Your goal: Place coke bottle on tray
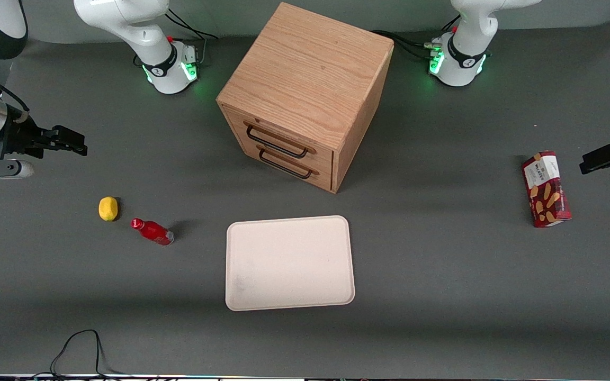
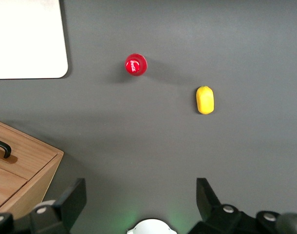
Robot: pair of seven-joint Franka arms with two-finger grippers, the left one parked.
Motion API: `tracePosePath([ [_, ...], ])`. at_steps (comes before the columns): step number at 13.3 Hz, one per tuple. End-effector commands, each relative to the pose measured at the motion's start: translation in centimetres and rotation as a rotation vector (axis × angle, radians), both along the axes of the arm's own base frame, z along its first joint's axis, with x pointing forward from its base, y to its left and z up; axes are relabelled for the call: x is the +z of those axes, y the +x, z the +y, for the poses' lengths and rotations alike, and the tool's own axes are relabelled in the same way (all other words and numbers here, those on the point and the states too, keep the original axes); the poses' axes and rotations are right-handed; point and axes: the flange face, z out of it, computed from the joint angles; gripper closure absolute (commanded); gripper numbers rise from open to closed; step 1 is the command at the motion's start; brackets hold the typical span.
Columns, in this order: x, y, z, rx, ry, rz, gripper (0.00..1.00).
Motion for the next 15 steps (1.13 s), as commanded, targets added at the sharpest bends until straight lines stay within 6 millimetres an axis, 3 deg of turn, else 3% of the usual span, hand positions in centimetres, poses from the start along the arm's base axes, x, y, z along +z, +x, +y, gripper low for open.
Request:
tracePosePath([
  [1,0.6,0.0,0.0,0.023,-0.008,0.01,0.0],
  [7,0.3,0.1,-0.1,0.017,-0.008,0.02,0.0],
  [10,-0.7,1.2,0.3,0.019,-0.013,0.024,0.0],
  [12,-1.3,3.3,0.8,0.014,-0.023,0.016,0.0],
  [15,-4.0,6.7,1.9,0.024,-0.037,0.036,0.0],
])
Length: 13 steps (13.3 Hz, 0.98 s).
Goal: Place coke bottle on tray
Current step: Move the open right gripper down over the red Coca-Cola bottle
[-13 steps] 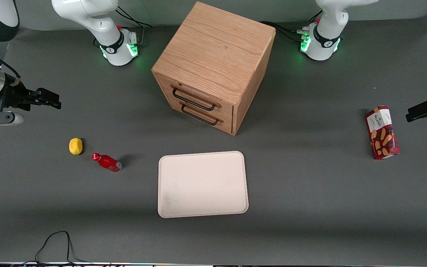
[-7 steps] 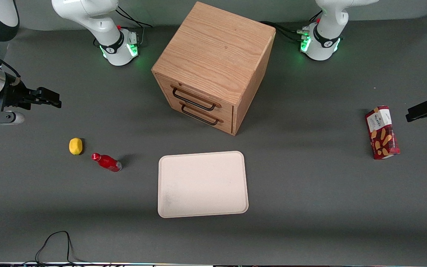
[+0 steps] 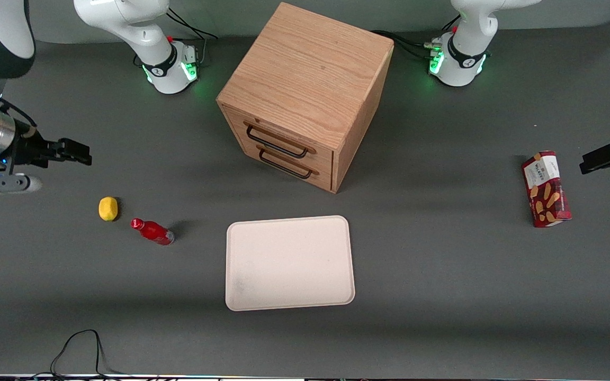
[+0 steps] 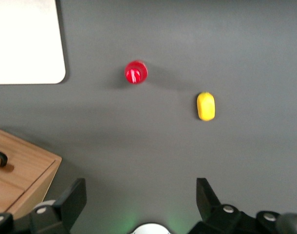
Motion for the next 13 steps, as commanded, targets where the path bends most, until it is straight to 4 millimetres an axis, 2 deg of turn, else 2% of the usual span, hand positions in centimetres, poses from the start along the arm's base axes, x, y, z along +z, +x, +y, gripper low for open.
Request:
tracePosePath([
  [1,-2.4,3.4,0.9,0.016,-0.02,0.02,0.0],
  [5,-5.9,4.3,0.9,0.04,0.006,-0.006,0.0],
  [11,-13.9,3.9,1.5,0.056,0.013,-0.039,0.0],
  [13,-16.0,3.3,2.5,0.075,0.014,-0.049,0.0],
])
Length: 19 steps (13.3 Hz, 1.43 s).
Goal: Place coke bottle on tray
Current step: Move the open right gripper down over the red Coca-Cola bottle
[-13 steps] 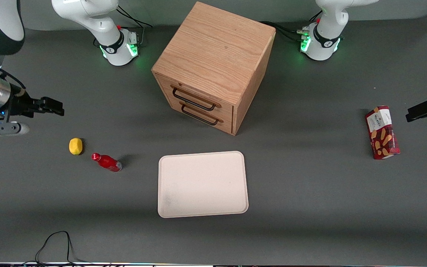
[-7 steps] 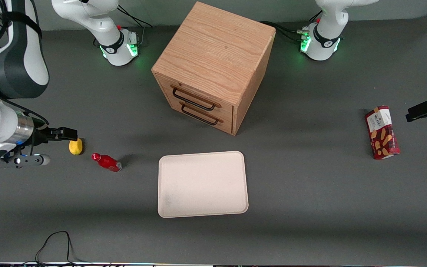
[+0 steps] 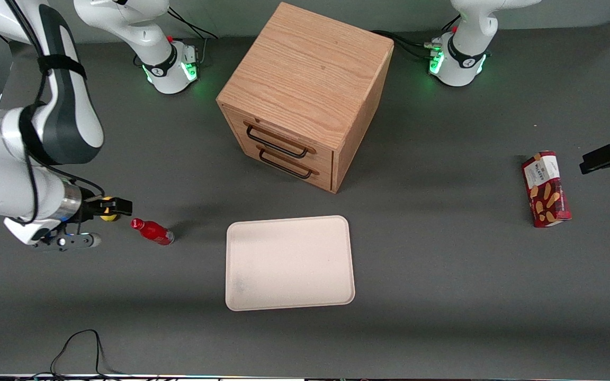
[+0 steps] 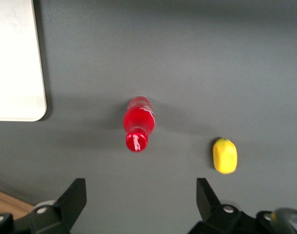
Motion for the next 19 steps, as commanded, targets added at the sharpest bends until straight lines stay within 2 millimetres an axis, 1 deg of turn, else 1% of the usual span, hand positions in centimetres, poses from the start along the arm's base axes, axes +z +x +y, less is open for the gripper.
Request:
tracePosePath([
  [1,-2.2,-1.4,1.0,0.035,0.017,-0.015,0.0],
  [3,-4.1,-1.2,1.1,0.051,0.017,-0.021,0.01],
  [4,-5.0,-1.0,0.9,0.085,0.019,-0.008,0.01],
  [6,-5.8,-0.8,0.9,0.097,0.019,-0.014,0.01],
  [9,-8.1,-0.3,0.9,0.114,0.015,-0.008,0.01],
  [11,-8.5,-0.1,0.5,0.134,0.018,-0.009,0.01],
  [14,-9.6,0.3,0.6,0.135,0.015,-0.016,0.01],
  [17,-9.9,0.2,0.7,0.138,0.015,-0.014,0.01],
  [19,-10.0,0.2,0.8,0.139,0.016,-0.013,0.03],
])
